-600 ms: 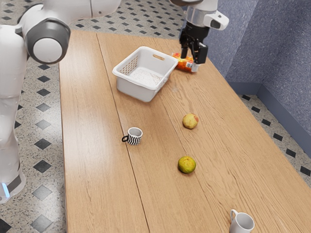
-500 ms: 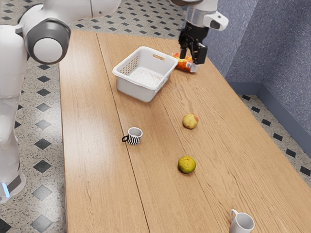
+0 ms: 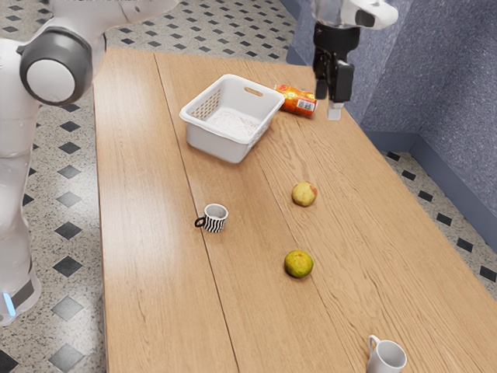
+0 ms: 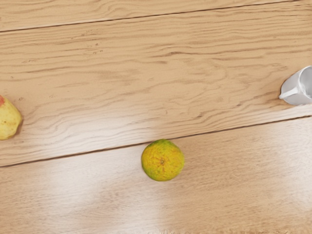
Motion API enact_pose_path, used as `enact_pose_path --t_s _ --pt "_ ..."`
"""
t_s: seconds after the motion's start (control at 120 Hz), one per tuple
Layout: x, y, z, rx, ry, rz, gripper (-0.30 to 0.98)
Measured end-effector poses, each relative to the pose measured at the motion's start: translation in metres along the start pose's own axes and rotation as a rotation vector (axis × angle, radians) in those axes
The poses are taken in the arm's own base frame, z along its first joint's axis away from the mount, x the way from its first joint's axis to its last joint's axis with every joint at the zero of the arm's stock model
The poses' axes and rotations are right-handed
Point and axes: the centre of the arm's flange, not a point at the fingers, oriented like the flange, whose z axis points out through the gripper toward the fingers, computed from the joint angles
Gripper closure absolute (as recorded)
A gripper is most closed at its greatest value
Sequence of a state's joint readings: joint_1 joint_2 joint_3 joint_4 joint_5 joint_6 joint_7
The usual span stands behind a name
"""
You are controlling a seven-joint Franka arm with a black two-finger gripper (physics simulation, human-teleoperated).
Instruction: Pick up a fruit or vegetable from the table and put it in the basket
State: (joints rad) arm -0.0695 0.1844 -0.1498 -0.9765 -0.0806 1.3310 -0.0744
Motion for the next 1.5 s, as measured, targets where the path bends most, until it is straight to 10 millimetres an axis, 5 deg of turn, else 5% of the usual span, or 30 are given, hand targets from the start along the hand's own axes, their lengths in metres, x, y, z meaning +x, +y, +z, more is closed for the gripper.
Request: enact_pose_path --t_s 0.192,0.333,0.592,0.867,1.075,1.217,1.375,1.5 --pt "0.007 0.013 0.032 -0.017 -0.043 0.016 0.00" --pt "0.010 0.041 0.062 0.042 -0.066 0.058 0.00" --pt "-0.013 0.059 0.102 0.124 -0.139 0.026 0.00" --pt "-0.023 0.024 0.118 0.147 -0.212 -0.090 0.00" --pt "-0.035 0.011 0.185 0.118 -0.251 -0.042 0.00" --pt "-0.028 0.017 0.220 0.075 -0.227 0.015 0.00" --pt "0.012 0.054 0.250 0.036 -0.184 0.120 0.00" --pt "0.025 0.050 0.273 0.030 -0.191 0.141 0.00"
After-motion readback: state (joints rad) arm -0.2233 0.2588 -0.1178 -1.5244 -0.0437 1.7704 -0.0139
